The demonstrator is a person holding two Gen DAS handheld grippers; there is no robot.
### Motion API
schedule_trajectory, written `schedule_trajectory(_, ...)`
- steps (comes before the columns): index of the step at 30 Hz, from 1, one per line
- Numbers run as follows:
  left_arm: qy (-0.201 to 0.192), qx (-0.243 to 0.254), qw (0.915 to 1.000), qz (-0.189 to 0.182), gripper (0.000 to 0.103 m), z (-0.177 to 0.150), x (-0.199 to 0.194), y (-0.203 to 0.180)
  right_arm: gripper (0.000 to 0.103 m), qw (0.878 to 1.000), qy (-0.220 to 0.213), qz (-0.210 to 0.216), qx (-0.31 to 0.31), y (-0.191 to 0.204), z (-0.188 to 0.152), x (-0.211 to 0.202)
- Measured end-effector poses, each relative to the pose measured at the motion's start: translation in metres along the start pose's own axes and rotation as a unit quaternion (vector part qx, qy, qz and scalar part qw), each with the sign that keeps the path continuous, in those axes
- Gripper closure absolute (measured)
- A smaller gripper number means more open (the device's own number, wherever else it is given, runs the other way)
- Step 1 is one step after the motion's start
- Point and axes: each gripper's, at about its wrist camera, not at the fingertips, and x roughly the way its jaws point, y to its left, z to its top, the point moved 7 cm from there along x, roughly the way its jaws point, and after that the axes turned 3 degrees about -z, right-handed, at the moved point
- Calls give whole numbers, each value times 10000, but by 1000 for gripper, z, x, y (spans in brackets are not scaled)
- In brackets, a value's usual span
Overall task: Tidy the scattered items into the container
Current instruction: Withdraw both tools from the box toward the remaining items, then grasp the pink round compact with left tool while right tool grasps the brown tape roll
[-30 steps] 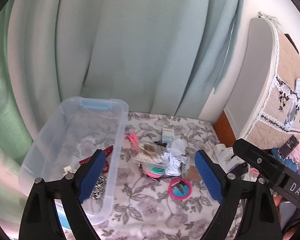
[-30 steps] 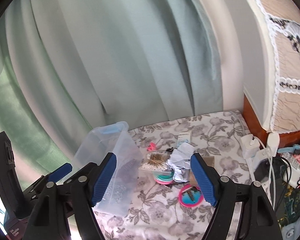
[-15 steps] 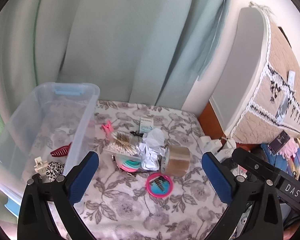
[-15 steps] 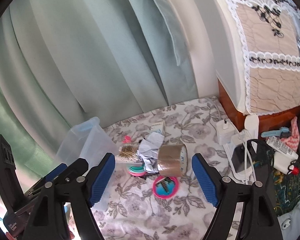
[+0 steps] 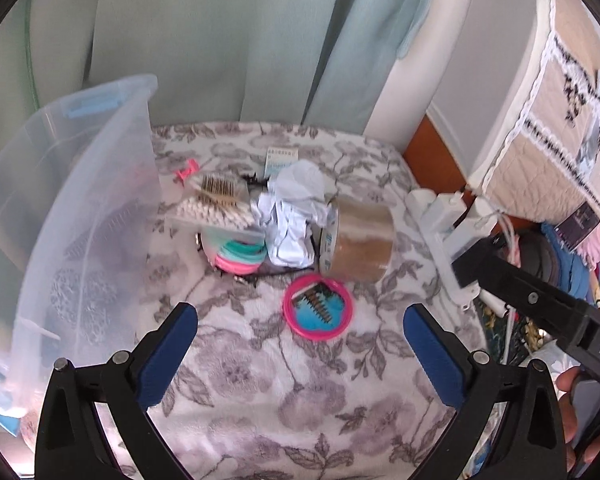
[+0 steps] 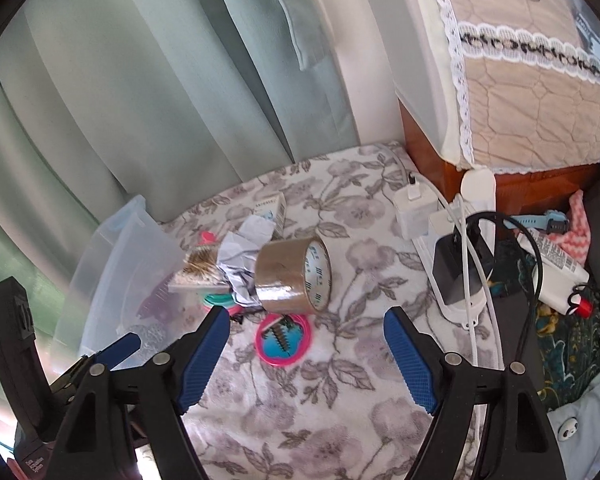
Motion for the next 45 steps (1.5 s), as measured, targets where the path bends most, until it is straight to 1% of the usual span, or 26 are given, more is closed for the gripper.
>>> schedule_trajectory(5,198,92,9996,179,1,-10,21,-2,21,9998,179,-30,7,-7,-6,13)
schedule_trajectory(11,519,182,9984,118,1,-19,50,-9,21,9995,305,-50,3,-11,-8,22)
schedule_trajectory(15,707,253,9971,147,1,-24,71,-13,21,9992,387,-76,25,-15,-9,28)
schedule_trajectory(21,883,283,9955,219,1,-27,97,-15,21,9986,519,-93,-2,-17,-9,40)
schedule_trajectory(24,896,300,9952,264,2,-26,107,-16,21,9982,586,-89,-35,-16,-9,46)
schedule_trajectory(31,948,263,9944,396,15,-24,127,-13,21,9974,706,-129,-70,-15,-6,61)
schedule_trajectory(36,889,244,9948,432,16,-23,132,-12,21,9968,777,-122,-115,-11,-4,71)
schedule_trajectory(40,775,193,9954,527,29,-20,132,-6,21,9962,849,-90,-186,-4,-3,82)
schedule_trajectory(45,690,19,9963,505,30,-19,128,6,21,9957,880,18,-276,6,2,92)
